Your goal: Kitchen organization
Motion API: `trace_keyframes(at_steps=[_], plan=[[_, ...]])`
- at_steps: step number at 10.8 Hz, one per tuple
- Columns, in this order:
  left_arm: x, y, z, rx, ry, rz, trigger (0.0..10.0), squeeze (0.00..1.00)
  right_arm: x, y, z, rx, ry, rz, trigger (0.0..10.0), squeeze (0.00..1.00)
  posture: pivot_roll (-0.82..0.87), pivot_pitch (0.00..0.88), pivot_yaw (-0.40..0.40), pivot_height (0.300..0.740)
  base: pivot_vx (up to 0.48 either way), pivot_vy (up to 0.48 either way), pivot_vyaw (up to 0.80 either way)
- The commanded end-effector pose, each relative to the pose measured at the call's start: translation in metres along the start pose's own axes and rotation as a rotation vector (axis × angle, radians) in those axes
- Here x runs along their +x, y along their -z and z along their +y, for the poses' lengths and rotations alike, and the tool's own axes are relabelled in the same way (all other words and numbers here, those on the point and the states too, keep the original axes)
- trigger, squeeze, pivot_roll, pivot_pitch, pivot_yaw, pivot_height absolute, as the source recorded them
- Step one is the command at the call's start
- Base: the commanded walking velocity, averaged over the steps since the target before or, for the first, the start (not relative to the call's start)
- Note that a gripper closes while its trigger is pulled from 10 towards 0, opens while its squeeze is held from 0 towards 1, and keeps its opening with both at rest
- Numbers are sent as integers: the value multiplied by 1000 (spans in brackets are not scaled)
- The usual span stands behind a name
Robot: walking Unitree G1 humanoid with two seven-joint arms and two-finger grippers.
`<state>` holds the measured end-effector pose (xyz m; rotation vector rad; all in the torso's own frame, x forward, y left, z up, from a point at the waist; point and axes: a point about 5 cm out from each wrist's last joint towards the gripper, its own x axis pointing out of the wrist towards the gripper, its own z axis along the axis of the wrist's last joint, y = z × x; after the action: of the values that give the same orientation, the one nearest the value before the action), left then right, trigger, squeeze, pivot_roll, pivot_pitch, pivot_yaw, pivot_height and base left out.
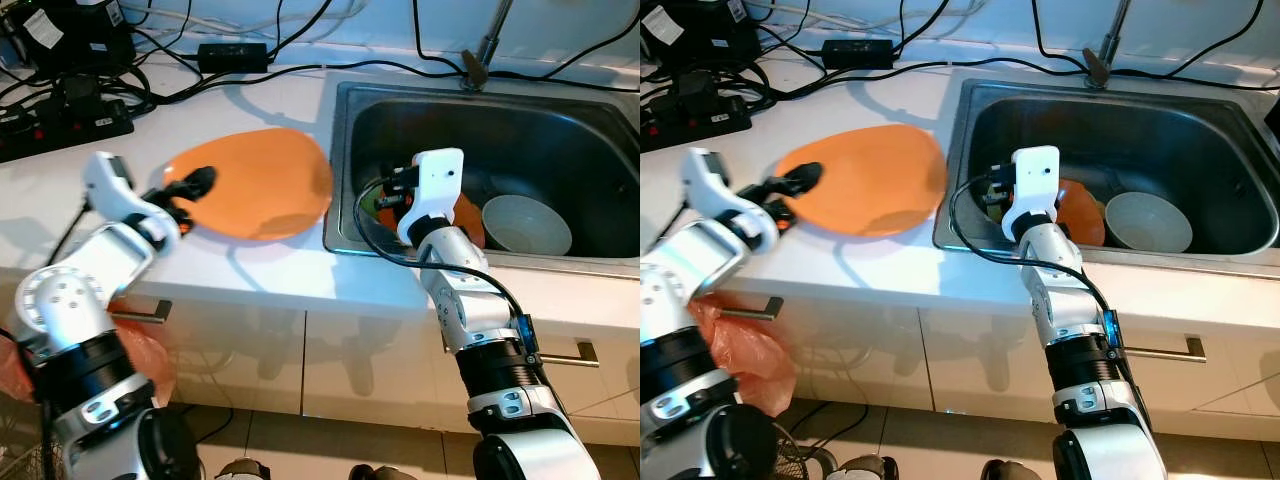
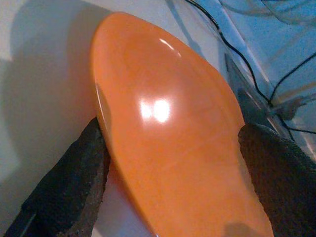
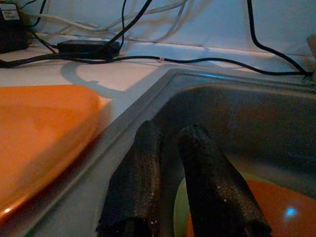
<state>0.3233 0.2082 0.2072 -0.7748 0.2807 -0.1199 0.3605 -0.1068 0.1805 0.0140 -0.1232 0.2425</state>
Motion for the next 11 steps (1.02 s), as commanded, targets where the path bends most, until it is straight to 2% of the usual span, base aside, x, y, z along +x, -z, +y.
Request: trace_keyframes(at_steps=[1,4,8,9,11], plan=[[8,27,4,-18,-13,137,10000,0,-3,2,-2,-1,8,8,10000,0,92,110,2,740,0,0,0],[15,53,-1,-24,-2,225,10000,0,-5,4,-1,0,5,16,10000,0,86,122,4,740,0,0,0],[23,54,1,-39,-51,194,10000,0,-7,4,-3,-3,14,19,10000,0,76,129,4,740,0,0,0],[24,50,1,-47,-52,158,0,0,-8,4,-4,-3,14,20,10000,0,74,131,3,740,0,0,0],[26,49,-2,-52,-40,148,0,0,-8,4,-3,-3,13,22,10000,0,73,137,-1,740,0,0,0]])
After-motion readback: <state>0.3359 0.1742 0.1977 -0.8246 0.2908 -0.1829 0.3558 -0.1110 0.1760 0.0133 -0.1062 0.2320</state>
